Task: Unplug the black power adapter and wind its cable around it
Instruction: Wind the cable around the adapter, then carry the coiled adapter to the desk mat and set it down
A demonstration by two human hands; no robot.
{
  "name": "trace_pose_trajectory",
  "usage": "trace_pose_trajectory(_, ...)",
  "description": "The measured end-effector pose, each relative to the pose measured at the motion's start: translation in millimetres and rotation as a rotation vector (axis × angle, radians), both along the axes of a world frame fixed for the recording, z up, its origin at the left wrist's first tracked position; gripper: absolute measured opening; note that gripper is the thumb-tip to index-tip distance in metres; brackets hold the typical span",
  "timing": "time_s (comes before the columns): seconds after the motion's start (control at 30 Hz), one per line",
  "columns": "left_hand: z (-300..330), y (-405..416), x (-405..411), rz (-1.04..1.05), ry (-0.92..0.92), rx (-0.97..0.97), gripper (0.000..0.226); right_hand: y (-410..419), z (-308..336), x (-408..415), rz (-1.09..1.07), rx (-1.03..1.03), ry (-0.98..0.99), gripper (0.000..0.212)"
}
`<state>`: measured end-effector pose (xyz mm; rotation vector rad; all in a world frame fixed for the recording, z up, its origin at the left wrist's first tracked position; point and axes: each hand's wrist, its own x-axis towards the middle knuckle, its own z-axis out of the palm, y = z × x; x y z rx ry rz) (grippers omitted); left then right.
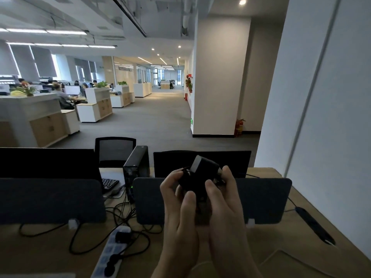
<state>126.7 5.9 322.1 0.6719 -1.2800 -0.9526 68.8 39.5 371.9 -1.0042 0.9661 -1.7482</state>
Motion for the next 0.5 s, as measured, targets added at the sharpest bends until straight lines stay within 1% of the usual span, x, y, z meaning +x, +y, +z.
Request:
trace_pose_trajectory(0.07, 10, 10, 17, 0.057, 0.084, 0.031, 0.029, -2, -10, 7, -0.042, -0.026, 0.122, 0.052)
trace_pose_trajectory(0.1, 11, 12, 28, 0.108, 0.090, 0.059, 0.034, -4, -16, 13, -0.044, -0.037, 0.174, 0.051)
trace_pose_trajectory(0.17, 10, 12, 53, 0.170, 0.020, 0.111, 0.044, -8, -34, 30, -0.025, -0.039, 0.292, 0.052)
trace_pose_trajectory(0.23, 2, 11, 84, 0.236, -0.071, 0.178, 0.042, -12, -52, 52, 0.039, -0.039, 0.376, 0.052)
trace_pose_trajectory(0.27, -2, 10, 98, 0.261, -0.074, 0.228, 0.040, -13, -58, 62, 0.071, -0.043, 0.396, 0.051)
trace_pose_trajectory(0.3, -7, 12, 115, 0.287, -0.072, 0.255, 0.038, -15, -65, 73, 0.114, -0.043, 0.388, 0.047)
trace_pose_trajectory(0.37, -20, 17, 149, 0.341, -0.040, 0.319, 0.036, -21, -75, 95, 0.223, -0.020, 0.304, 0.037)
trace_pose_trajectory(0.43, -36, 22, 188, 0.379, 0.067, 0.417, 0.036, -28, -84, 124, 0.326, 0.021, 0.245, 0.031)
trace_pose_trajectory(0.5, -49, 26, 222, 0.412, 0.181, 0.500, 0.037, -34, -93, 155, 0.385, 0.067, 0.174, 0.027)
